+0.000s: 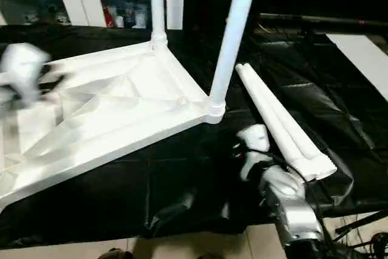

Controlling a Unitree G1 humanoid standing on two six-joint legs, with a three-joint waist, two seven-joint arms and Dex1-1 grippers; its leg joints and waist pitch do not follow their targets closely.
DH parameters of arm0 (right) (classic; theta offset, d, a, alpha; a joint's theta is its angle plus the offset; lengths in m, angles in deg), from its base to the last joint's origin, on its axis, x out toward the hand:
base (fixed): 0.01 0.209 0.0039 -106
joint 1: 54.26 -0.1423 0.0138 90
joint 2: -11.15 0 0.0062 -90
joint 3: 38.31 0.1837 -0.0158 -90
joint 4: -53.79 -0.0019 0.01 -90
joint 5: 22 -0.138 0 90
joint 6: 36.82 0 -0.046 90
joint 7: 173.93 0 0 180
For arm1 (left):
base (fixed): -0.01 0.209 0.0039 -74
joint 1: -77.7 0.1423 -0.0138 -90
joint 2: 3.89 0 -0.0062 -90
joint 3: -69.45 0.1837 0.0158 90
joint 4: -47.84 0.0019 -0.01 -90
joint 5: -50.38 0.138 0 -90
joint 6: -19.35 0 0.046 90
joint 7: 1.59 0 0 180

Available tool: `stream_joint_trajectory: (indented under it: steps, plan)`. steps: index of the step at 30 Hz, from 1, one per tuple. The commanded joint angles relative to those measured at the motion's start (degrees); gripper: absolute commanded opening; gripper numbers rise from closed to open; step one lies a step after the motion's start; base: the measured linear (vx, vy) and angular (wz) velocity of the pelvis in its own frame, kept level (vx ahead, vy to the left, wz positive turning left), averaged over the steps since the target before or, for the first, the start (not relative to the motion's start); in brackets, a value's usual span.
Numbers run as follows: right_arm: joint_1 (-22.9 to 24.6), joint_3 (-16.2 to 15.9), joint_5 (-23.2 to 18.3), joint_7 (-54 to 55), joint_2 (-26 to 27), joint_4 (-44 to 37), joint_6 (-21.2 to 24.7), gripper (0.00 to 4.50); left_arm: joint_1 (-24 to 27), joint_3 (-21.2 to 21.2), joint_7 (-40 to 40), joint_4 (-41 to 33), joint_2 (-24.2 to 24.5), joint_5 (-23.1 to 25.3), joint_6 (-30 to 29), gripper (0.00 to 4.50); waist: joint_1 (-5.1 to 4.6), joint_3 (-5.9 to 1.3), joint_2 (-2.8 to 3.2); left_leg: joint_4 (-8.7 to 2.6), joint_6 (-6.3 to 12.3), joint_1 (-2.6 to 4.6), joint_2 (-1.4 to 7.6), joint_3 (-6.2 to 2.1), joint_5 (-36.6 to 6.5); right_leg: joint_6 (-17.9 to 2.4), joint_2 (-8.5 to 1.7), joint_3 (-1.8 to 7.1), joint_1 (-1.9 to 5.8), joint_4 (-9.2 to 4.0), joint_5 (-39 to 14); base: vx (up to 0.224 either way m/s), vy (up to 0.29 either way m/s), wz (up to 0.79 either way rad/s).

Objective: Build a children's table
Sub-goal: Rotate table base

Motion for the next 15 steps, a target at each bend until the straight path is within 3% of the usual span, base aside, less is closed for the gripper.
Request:
stream_joint_trajectory:
  steps: [1, 2, 4, 5, 6, 9, 10, 12, 15]
  plan:
    - [-2.6, -0.4, 2.4, 1.9, 0.6, 2.3, 0.3, 3.6, 1.4, -1.5, -2.9, -0.7, 2.6, 2.2, -2.0, 1.74, -0.01, -3.73, 0.86, -4.34, 0.89, 2.21, 2.24, -1.0, -10.0, -11.9, -3.46, 2.69, 1.75, -3.97, -6.5, 0.0, 0.0, 0.0]
    - [-4.5, -0.2, 4.3, 4.4, 1.7, 5.2, 0.7, 3.6, 2.5, -2.9, -5.3, -0.4, 4.6, 2.9, -3.3, 1.74, -0.18, -3.58, 0.76, -4.71, 0.0, 1.87, 2.03, -1.14, -10.9, -11.5, -3.47, 2.73, 2.08, -4.05, -7.4, 0.0, 0.0, 0.0]
    - [-7.0, -0.2, 6.9, 8.1, 2.8, 8.9, 1.2, 3.6, 3.8, -3.3, -8.0, 0.8, 7.5, 4.7, -4.0, 1.74, -0.4, -3.56, 0.92, -4.77, -1.32, 2.26, 2.01, -1.08, -12.4, -11.6, -3.4, 2.77, 1.52, -3.98, -8.3, 0.0, 0.0, 0.0]
    - [-7.9, -0.3, 7.9, 9.6, 3.2, 10.2, 1.4, 3.6, 4.3, -3.0, -8.8, 1.7, 8.8, 5.8, -3.7, 1.74, -0.26, -3.72, 0.89, -4.83, -2.51, 2.35, 1.96, -1.22, -12.9, -10.9, -3.53, 2.85, 1.78, -4.1, -8.8, 0.0, 0.0, 0.0]
    - [-7.9, -0.3, 7.9, 9.6, 3.2, 10.2, 1.4, 3.6, 4.3, -3.0, -8.8, 1.7, 8.8, 5.8, -3.7, 1.74, -0.08, -3.75, 0.93, -4.66, -2.66, 2.69, 2.0, -1.12, -12.8, -11.0, -3.52, 2.9, 1.43, -4.13, -7.8, 0.0, 0.0, 0.0]
    - [-11.5, -1.4, 9.4, 13.2, 4.8, 14.7, 2.7, 3.6, 6.7, -2.9, -10.9, 3.4, 12.3, 7.6, -5.6, 1.74, 0.04, -3.95, 0.81, -4.75, -3.1, 2.33, 1.8, -1.2, -11.1, -11.2, -3.38, 2.86, 1.88, -3.45, -3.3, 0.0, 0.0, 0.0]
    - [-12.9, -2.0, 9.5, 14.0, 5.5, 16.4, 3.1, 3.6, 7.7, -2.7, -10.8, 4.1, 13.3, 8.0, -6.3, 1.74, 0.25, -4.0, 0.81, -4.61, -3.08, 2.59, 1.85, -1.05, -11.0, -11.5, -3.46, 2.88, 1.67, -3.42, -2.4, 0.0, 0.0, 0.0]
    - [-14.6, -2.7, 10.3, 14.7, 6.3, 18.8, 2.8, 3.6, 8.6, -2.2, -9.6, 5.5, 13.9, 8.1, -6.5, 1.74, 0.1, -3.94, 0.78, -4.78, -3.1, 2.24, 1.67, -1.12, -10.9, -11.5, -3.38, 2.84, 1.95, -3.44, -2.6, 0.0, 0.0, 0.0]
    - [-16.5, -2.9, 10.9, 15.3, 7.3, 21.8, 2.7, 3.6, 9.3, -0.9, -6.2, 7.0, 13.7, 7.4, -7.2, 1.74, 0.23, -3.96, 0.93, -4.76, -3.63, 2.53, 1.73, -1.11, -12.1, -12.1, -3.62, 2.96, 1.75, -3.54, -3.4, 0.0, 0.0, 0.0]
